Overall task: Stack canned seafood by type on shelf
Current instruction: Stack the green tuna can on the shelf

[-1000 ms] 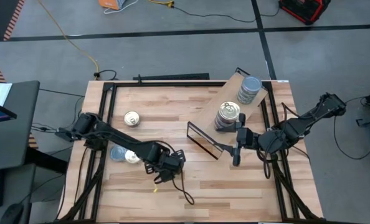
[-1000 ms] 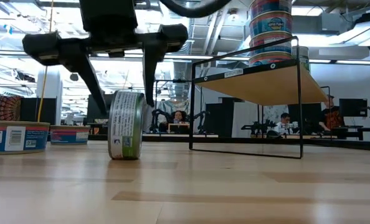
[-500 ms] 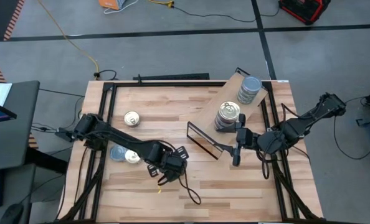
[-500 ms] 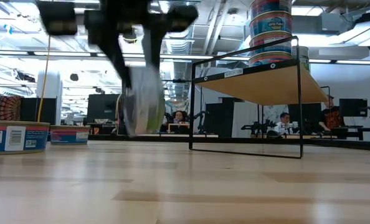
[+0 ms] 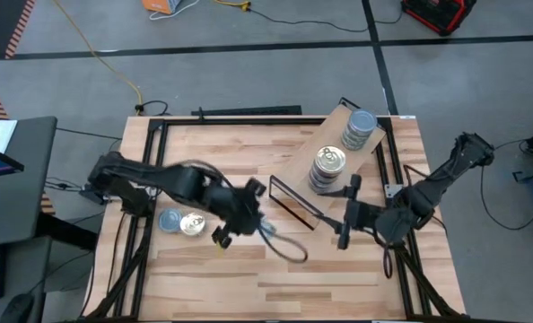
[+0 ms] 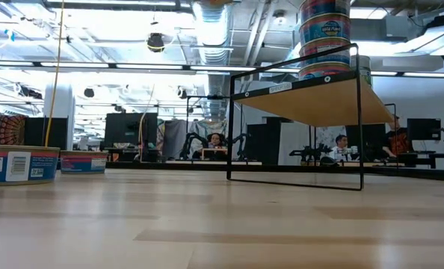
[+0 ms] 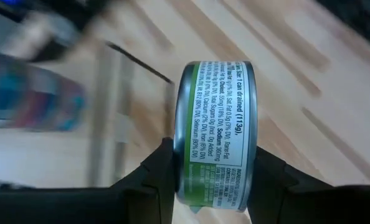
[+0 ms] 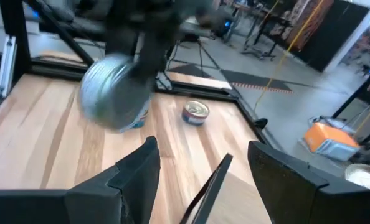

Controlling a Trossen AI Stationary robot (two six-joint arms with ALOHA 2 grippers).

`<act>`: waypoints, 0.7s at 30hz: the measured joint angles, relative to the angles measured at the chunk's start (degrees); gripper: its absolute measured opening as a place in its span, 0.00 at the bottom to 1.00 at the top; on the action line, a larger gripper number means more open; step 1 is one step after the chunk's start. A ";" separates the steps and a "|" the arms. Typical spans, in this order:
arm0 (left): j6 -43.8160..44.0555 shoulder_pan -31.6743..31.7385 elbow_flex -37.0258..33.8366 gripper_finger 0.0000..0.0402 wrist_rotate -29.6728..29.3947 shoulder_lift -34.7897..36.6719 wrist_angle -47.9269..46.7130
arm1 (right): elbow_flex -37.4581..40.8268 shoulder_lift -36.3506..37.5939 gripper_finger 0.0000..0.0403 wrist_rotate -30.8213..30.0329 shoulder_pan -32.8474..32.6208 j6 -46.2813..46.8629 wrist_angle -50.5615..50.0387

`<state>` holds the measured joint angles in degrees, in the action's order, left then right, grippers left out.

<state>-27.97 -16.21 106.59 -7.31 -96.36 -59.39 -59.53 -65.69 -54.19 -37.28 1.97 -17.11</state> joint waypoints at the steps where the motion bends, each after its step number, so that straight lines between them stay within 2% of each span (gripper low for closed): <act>1: 0.70 0.72 -0.13 0.32 0.02 0.93 2.23 | 0.00 -0.61 0.67 0.02 -0.11 -0.51 0.18; 8: 4.85 3.87 -0.22 0.32 -0.86 4.11 16.48 | 0.02 -6.30 0.67 -1.53 1.07 -8.59 8.59; 21: -0.58 2.60 -0.37 0.32 -4.42 3.50 28.01 | 0.02 -6.79 0.67 -1.20 4.03 -11.07 14.45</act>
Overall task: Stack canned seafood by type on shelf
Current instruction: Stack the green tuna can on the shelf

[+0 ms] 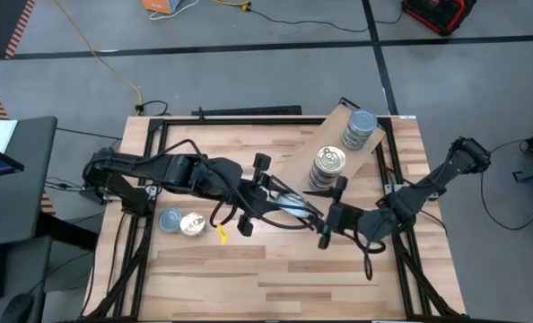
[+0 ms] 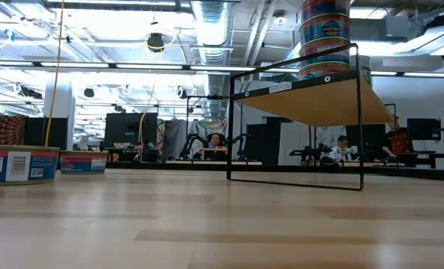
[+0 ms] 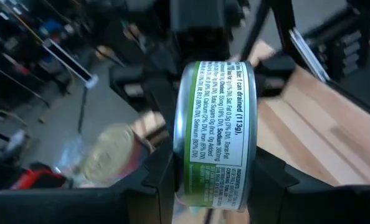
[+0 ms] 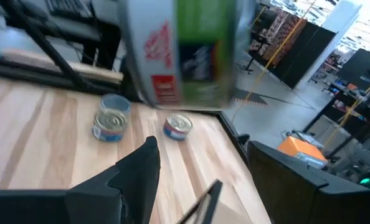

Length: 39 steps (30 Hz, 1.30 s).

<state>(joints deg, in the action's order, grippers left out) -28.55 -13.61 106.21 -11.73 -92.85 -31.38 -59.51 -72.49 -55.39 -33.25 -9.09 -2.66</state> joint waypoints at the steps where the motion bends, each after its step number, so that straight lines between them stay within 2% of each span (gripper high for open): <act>1: -0.21 0.00 0.02 0.32 -0.22 -0.06 1.48 | 0.00 0.01 0.67 0.17 0.21 -0.55 1.27; 6: -0.05 -0.02 0.02 0.32 -2.40 -0.18 3.06 | 0.00 0.12 0.67 3.53 0.05 -6.42 7.48; 14: 0.40 0.04 0.12 0.32 -2.96 -0.01 4.09 | 0.09 0.07 0.67 3.82 -0.05 -12.28 12.51; 19: 0.49 -0.17 0.17 0.32 -3.14 0.04 4.68 | 0.09 0.44 0.67 3.73 0.08 -11.70 13.16; 27: -3.77 -2.19 0.00 0.32 -5.70 0.04 8.66 | 0.00 0.48 0.67 4.29 2.12 -3.14 7.85; 39: -3.14 -2.16 0.02 0.32 -5.61 0.15 6.98 | 0.00 0.50 0.67 4.38 0.74 -12.83 15.15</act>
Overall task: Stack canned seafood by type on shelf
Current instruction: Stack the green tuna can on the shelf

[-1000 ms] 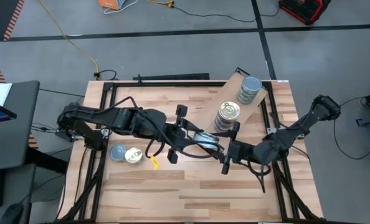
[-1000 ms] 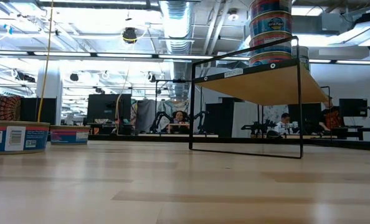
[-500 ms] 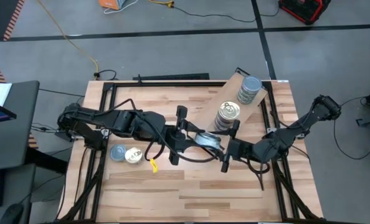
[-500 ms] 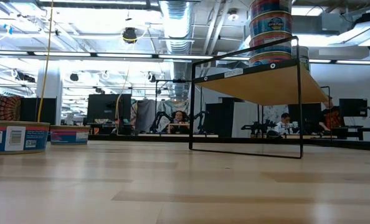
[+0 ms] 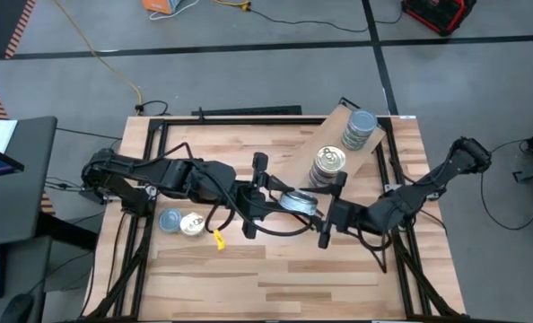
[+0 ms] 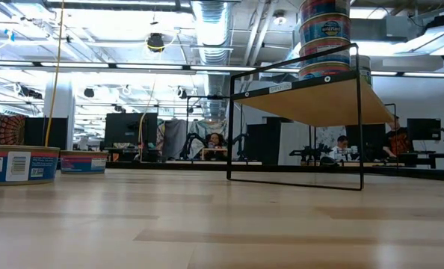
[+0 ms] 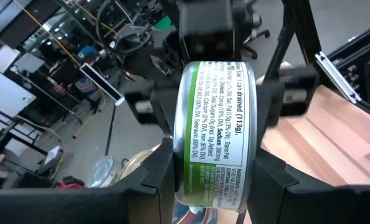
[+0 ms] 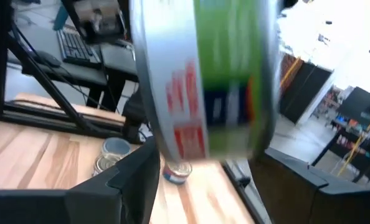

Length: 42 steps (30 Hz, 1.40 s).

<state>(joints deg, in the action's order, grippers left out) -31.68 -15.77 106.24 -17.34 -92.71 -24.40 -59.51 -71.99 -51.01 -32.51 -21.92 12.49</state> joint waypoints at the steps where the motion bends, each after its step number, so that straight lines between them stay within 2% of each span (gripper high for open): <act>1: 0.05 0.00 0.00 0.32 -0.02 0.00 -0.51 | 0.00 0.00 0.67 0.01 -0.39 -1.32 1.16; 9: 2.79 1.16 0.00 0.32 -0.02 -0.02 -3.33 | 0.00 0.04 0.66 0.11 -1.92 -7.07 6.12; 12: 3.85 1.66 0.02 0.32 0.74 0.00 -4.60 | 0.00 0.04 0.58 0.10 -1.90 -7.05 6.13; 16: 5.70 2.36 0.02 0.32 2.01 0.00 -7.12 | 0.00 0.04 0.41 0.05 -1.90 -6.55 6.14; 17: 6.13 2.48 0.10 0.33 1.99 0.00 -7.63 | 0.00 0.04 0.40 0.14 -1.90 -6.37 6.12; 19: 7.48 2.68 0.11 0.37 2.00 0.04 -8.50 | 0.00 0.02 0.40 0.29 -1.75 -6.20 5.89; 23: 9.19 2.63 0.11 0.54 0.92 0.04 -9.87 | 0.04 0.02 0.40 0.23 -1.44 -5.15 5.68; 27: 6.95 1.09 0.11 0.72 -6.86 0.22 -11.46 | 0.04 0.85 0.40 0.23 -1.07 -2.05 4.05; 31: 3.25 -1.00 0.11 0.81 -14.10 0.31 -11.26 | 0.04 3.24 0.40 0.06 -0.60 1.11 1.47; 34: -0.19 -3.48 0.11 0.81 -16.96 0.31 -11.89 | 0.04 5.96 0.40 -0.87 0.37 5.16 -2.01; 38: -2.03 -6.67 -0.08 0.78 -17.49 -0.04 -15.46 | 0.04 9.94 0.40 -1.85 2.73 11.63 -4.98; 42: 2.08 -7.48 -6.50 0.74 -15.70 0.26 -14.76 | 0.04 13.57 0.40 -1.82 5.77 17.81 -7.89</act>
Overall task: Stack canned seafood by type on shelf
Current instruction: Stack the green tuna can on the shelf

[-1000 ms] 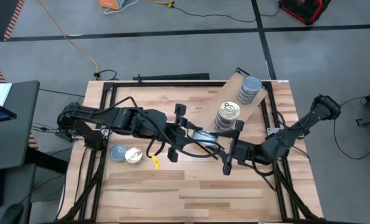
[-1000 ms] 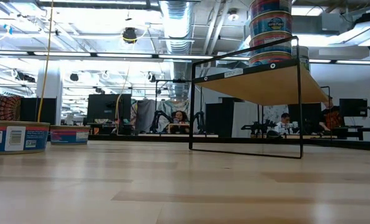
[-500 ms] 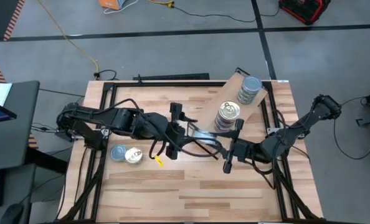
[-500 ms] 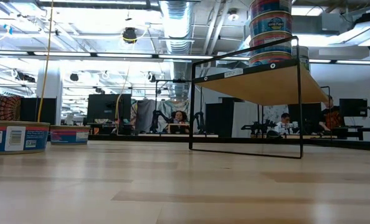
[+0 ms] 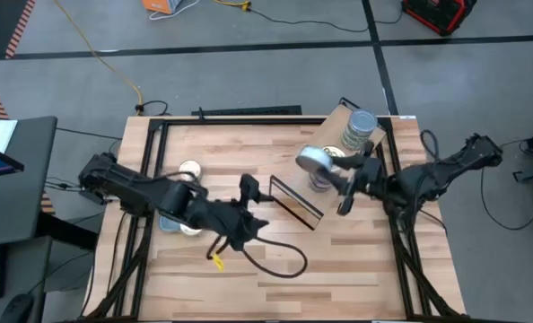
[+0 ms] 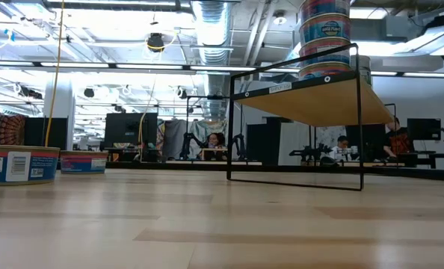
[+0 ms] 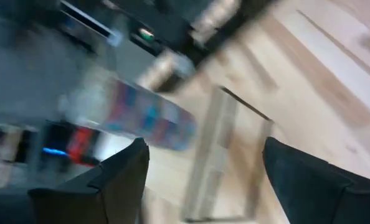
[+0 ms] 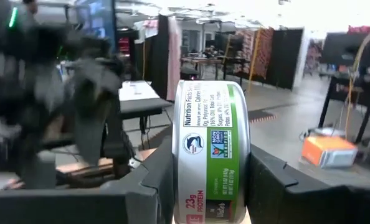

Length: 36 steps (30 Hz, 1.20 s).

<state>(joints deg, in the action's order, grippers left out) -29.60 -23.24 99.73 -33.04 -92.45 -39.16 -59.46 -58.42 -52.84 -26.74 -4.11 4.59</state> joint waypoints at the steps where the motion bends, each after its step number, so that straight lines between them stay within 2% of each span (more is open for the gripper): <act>1: 1.63 0.00 -2.67 0.74 1.21 0.12 0.31 | 0.00 0.74 0.40 -0.02 0.90 1.68 -1.13; 4: 4.62 -0.07 -11.85 0.73 4.30 0.16 4.98 | 0.00 3.26 0.41 -0.09 3.89 7.12 -4.16; 8: 4.07 -2.57 -24.29 0.73 3.97 0.05 17.50 | 0.00 7.00 0.44 -0.28 8.00 12.71 -8.40; 11: 4.50 -4.48 -30.83 0.73 3.97 0.07 27.18 | -0.04 10.02 0.42 -0.09 11.23 17.80 -13.80; 14: 6.51 -6.13 -34.88 0.73 3.81 0.07 32.79 | -0.04 12.56 0.41 -0.13 14.02 23.33 -19.68; 20: 13.85 -8.03 -38.28 0.73 5.33 0.15 36.06 | -0.04 16.68 0.44 -0.06 19.99 34.58 -32.62; 24: 17.59 -8.59 -40.68 0.73 5.82 0.16 36.39 | -0.04 18.26 0.42 -0.01 24.14 41.00 -40.75; 29: 21.75 -9.47 -41.17 0.73 5.80 0.16 36.57 | -0.04 20.32 0.43 0.97 28.25 45.06 -46.54; 36: 24.65 -9.78 -41.17 0.73 5.73 0.16 36.67 | -0.04 23.25 0.42 6.68 34.93 48.95 -53.44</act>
<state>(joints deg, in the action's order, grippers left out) -4.95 -33.03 58.57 -27.31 -92.29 -2.49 -59.51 -35.17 -46.16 8.19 44.84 -48.84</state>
